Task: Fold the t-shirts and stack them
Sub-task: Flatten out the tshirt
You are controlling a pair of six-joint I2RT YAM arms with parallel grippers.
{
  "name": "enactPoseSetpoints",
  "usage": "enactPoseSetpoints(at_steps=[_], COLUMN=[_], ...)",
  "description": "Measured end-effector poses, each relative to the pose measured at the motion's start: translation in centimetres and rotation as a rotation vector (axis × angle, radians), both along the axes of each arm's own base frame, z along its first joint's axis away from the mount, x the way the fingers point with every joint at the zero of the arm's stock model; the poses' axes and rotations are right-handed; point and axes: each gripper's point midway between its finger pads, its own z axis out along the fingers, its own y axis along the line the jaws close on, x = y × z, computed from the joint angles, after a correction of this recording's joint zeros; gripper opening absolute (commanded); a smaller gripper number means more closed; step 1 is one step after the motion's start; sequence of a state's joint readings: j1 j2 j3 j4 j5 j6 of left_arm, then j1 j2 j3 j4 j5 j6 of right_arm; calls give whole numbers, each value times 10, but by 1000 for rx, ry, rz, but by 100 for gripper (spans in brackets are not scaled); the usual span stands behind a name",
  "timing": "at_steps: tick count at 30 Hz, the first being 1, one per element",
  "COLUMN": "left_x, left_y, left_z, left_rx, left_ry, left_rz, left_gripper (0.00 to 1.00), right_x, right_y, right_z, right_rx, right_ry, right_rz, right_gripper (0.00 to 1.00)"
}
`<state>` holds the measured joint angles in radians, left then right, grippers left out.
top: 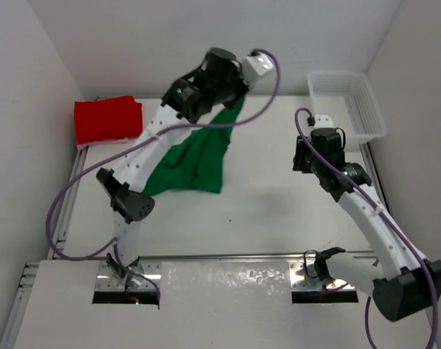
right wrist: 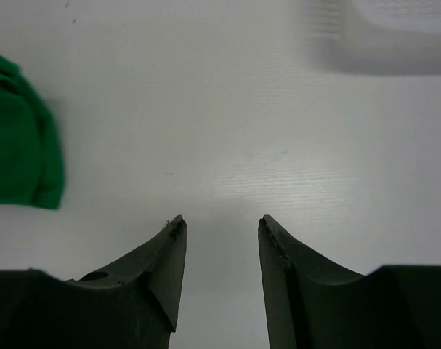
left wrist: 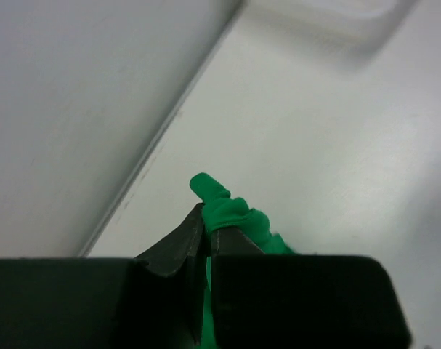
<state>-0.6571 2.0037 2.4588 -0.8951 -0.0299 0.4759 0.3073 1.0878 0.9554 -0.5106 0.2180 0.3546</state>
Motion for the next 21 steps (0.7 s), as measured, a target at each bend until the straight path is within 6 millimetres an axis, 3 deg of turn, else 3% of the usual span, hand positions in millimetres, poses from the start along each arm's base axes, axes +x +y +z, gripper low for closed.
enactPoseSetpoints(at_steps=[3,6,8,11,13,16,19,21], left_x=[-68,-141,-171,-175,-167,-149,-141,-150], left_y=[-56,-85,-65,-5,35,85,118,132], left_z=[8,44,67,69,50,-3,-85,-141], left_rx=[0,-63,-98,-85,-41,61,218,322], left_ry=[-18,-56,-90,-115,-102,-48,60,156], left_rz=[-165,-331,-365,-280,-196,-69,12,18], left_gripper=[0,0,0,0,0,0,0,0], right_x=[-10,-13,-15,-17,-18,-22,-28,-33], right_y=[-22,-35,-40,-32,-25,-9,5,16], right_z=[24,46,52,52,51,41,21,1], right_rx=[-20,-17,-11,11,30,62,86,101], right_ry=[-51,-99,-115,-111,-102,-69,-11,39], right_rz=[-84,-139,-155,-118,-75,17,104,171], right_gripper=[43,44,46,51,54,58,59,59])
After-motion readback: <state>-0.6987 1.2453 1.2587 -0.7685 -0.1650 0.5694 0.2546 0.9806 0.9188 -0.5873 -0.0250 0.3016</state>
